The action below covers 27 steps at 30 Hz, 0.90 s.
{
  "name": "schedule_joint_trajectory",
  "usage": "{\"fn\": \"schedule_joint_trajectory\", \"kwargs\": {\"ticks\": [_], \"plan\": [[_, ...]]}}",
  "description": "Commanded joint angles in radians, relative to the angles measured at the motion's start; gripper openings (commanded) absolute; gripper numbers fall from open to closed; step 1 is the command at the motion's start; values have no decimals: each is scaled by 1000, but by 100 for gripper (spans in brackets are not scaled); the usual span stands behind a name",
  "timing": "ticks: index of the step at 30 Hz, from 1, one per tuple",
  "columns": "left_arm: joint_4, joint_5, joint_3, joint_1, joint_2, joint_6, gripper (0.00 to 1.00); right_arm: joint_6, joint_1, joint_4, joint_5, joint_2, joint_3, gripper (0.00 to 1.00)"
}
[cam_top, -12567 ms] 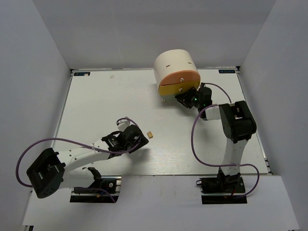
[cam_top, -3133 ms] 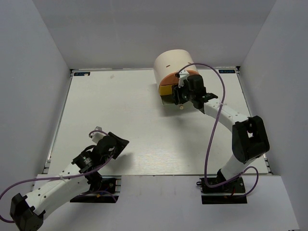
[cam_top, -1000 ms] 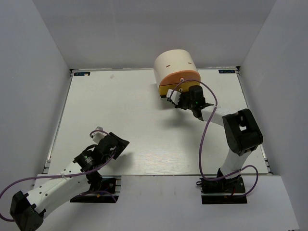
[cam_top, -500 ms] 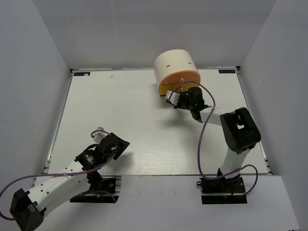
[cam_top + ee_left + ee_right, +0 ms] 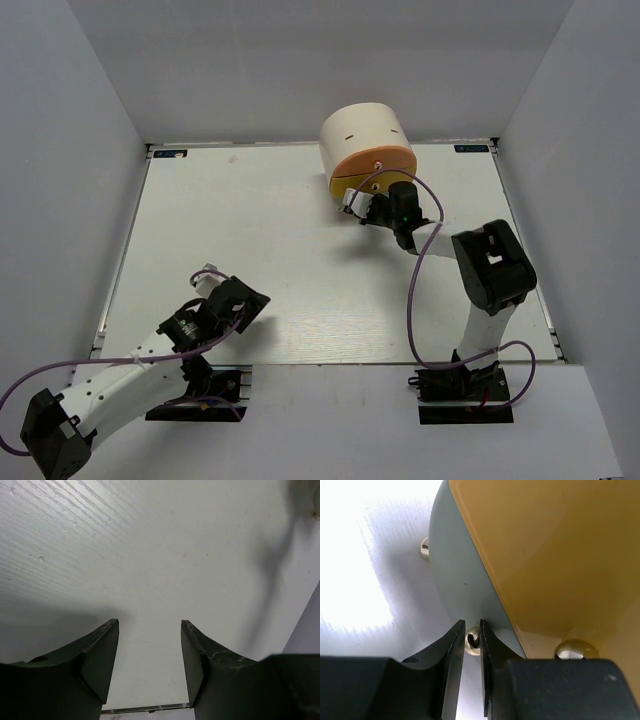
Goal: Sort the stationery into containers
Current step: Close the drawer in the storage box, then reset both arms
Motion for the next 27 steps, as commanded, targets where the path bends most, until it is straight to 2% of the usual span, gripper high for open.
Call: {"fn": "schedule_joint_trajectory", "kwargs": {"ticks": [1,6,7,9,10,11,12,13,15,16,17,19,21,24,26,27], "plan": [[3,-1,34,-2,3,9,63,-9,0,75,20,17,46,24],[13,8,34,-2,12,9,63,6,-1,61,-13,-6,36,26],[13,8,34,-2,12,9,63,13,0,13,-27,-33,19,26],[13,8,34,-2,12,9,63,43,-9,-61,-141,-97,8,26],[13,8,34,-2,12,9,63,59,-8,-186,-174,-154,-7,26],[22,19,34,-2,12,19,63,65,-8,-216,-266,-182,-18,26],[34,19,34,-2,12,29,63,86,-11,-238,-291,-279,-32,28],[111,34,19,-2,-1,56,63,138,-6,-246,-310,-312,-87,30],[228,95,-12,-2,-20,156,63,216,-9,-207,-322,-402,-124,55],[343,139,-12,-2,-20,183,63,379,-9,-188,-313,-455,-147,77],[391,158,-22,-2,-20,210,63,439,-14,-181,-272,-472,-153,90],[474,200,-4,-2,34,276,64,650,-14,-209,-140,-509,-132,90],[488,221,57,-2,81,358,65,744,-17,-280,-88,-500,-32,90],[488,272,167,-2,195,480,66,855,-32,-637,118,-449,132,90],[477,282,221,-2,248,527,70,910,-34,-739,173,-391,234,90],[477,283,270,-2,297,549,75,912,-34,-861,211,-386,293,90]]}}
